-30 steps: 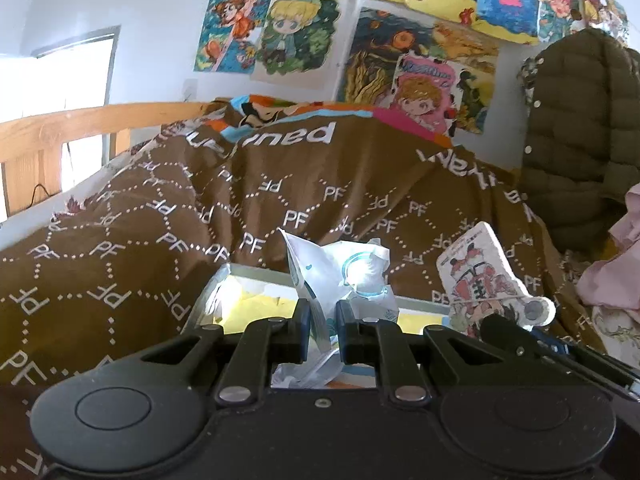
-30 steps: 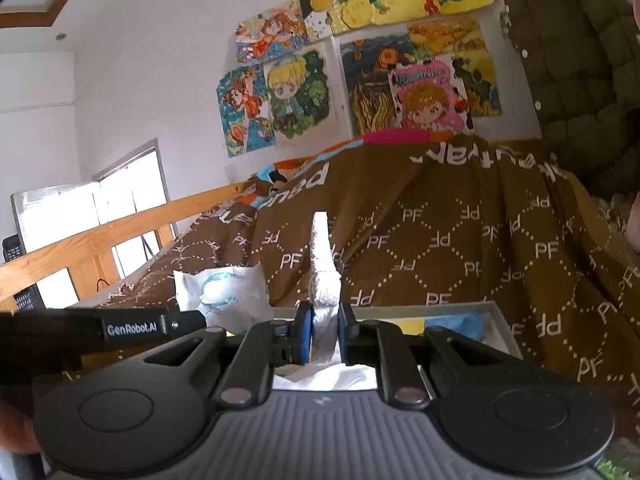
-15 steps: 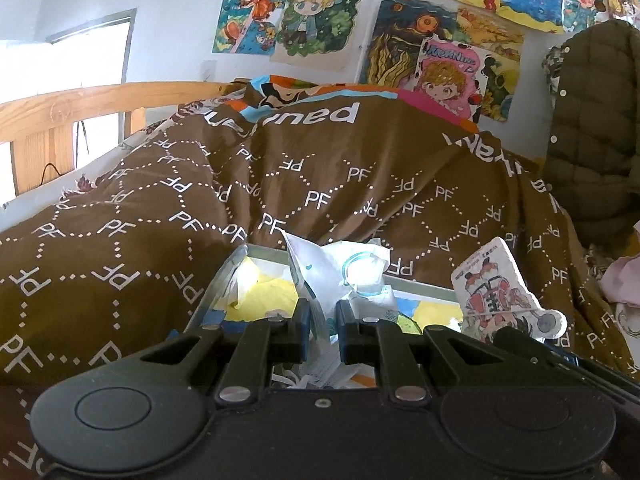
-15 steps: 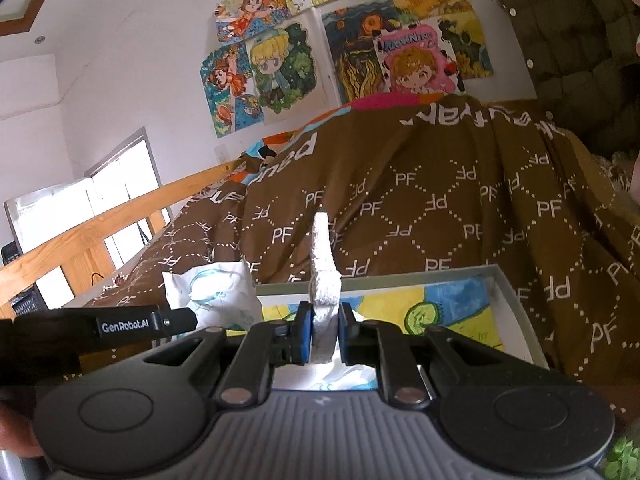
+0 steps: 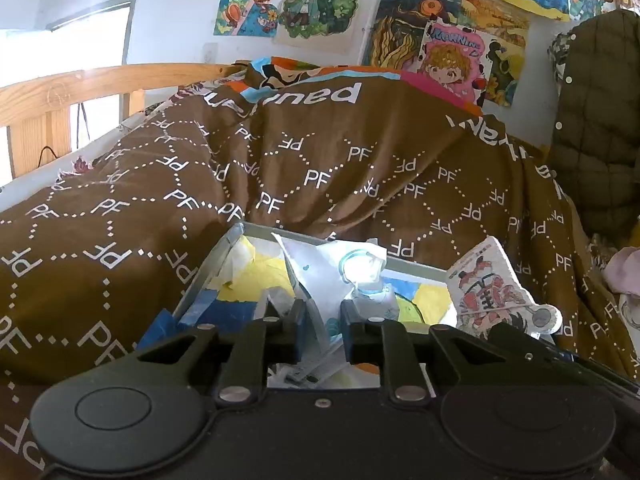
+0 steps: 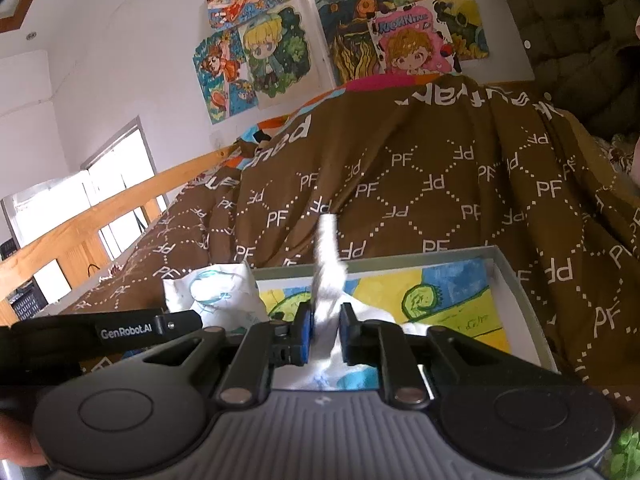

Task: Organize soft objects
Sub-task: 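Open both grippers to release the items into the tray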

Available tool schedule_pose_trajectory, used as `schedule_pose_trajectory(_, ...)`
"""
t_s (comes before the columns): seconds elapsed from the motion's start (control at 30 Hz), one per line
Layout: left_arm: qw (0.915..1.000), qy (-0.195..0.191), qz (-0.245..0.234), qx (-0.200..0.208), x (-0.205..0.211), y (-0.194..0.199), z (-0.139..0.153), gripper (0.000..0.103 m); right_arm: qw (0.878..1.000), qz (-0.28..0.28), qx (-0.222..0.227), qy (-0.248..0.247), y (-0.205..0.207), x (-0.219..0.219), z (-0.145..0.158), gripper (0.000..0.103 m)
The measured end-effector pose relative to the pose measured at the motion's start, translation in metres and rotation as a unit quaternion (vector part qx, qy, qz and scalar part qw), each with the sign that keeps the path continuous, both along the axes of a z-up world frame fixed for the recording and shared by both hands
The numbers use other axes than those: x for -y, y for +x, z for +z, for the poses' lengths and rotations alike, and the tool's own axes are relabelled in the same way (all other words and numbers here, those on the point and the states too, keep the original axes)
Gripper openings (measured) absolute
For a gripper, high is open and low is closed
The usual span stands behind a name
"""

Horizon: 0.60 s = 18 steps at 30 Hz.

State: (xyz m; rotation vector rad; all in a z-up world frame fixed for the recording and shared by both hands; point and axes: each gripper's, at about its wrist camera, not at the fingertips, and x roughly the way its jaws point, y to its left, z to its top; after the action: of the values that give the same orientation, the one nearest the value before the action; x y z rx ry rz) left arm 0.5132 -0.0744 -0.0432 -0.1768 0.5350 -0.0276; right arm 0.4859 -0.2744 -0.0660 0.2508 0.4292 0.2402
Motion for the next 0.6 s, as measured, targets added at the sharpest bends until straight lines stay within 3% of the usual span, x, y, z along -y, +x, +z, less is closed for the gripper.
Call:
schedule_pose_trajectory(0.1,1.0000,-0.001,-0.001,-0.007,-0.001,-0.002,-0.001,0.022,1.000,0.000,-0.012,-0.003,0.001,-0.001,-0.002,0.027)
schedule_pose_trajectory(0.2,1.0000,0.001,-0.003,-0.007,-0.001,-0.006,0.001,0.032,1.000,-0.003,-0.020,-0.009,-0.001,0.000,-0.001,0.036)
schedule_pose_trajectory(0.33,1.0000,-0.009,-0.001,-0.003,-0.005,-0.016,0.005,0.058,1.000,-0.006,-0.021,-0.019,-0.011,0.000,0.006,0.053)
schedule_pose_trajectory(0.6,0.9994,-0.024,0.016,0.020,-0.021,-0.060,0.023,0.084,0.999,-0.021,-0.005,-0.046,-0.052,0.001,0.034,0.080)
